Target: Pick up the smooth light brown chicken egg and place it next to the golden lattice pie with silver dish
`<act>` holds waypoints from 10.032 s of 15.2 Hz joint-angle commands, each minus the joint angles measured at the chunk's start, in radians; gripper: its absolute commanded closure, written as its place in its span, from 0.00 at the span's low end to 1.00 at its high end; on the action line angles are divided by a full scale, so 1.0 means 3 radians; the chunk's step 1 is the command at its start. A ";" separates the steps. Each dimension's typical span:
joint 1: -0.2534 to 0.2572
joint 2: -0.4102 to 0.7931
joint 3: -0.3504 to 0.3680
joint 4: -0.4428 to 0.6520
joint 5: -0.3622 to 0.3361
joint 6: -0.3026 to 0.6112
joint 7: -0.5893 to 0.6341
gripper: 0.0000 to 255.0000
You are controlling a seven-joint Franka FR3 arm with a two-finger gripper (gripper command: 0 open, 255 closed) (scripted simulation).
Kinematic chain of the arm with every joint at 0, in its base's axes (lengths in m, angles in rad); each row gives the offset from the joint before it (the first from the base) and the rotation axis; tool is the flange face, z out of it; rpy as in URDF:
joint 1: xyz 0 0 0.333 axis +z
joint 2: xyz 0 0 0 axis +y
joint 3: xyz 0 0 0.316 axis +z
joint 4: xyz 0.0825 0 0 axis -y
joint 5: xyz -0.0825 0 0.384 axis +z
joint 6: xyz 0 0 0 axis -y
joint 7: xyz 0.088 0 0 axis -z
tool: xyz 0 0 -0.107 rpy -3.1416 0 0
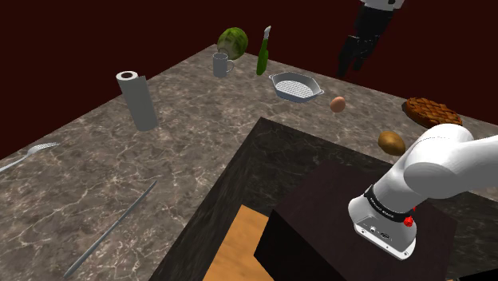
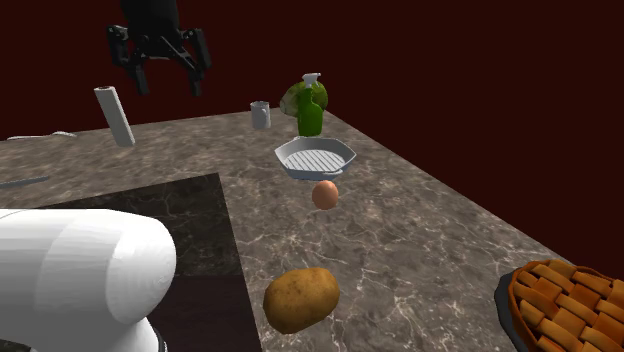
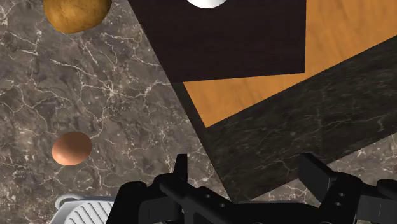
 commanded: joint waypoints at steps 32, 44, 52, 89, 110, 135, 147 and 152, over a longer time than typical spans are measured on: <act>0.0394 0.1280 -0.2879 -0.1108 -0.1512 0.3856 -0.3342 0.00; 0.0703 0.1588 -0.3170 -0.1101 -0.1296 0.4161 -0.3490 0.00; 0.0704 0.1588 -0.3171 -0.1100 -0.1295 0.4161 -0.3490 1.00; -0.0209 0.0048 -0.2396 -0.0666 -0.1661 0.2243 -0.3606 1.00; -0.1093 -0.0730 -0.3356 -0.0117 -0.2130 0.1323 -0.5316 1.00; -0.0762 -0.0823 -0.4548 0.0934 -0.2515 0.1143 -0.6424 1.00; -0.0676 -0.0916 -0.4957 0.0730 -0.2802 0.1515 -0.6406 1.00; -0.0639 -0.0943 -0.5080 0.0692 -0.2887 0.1614 -0.6399 1.00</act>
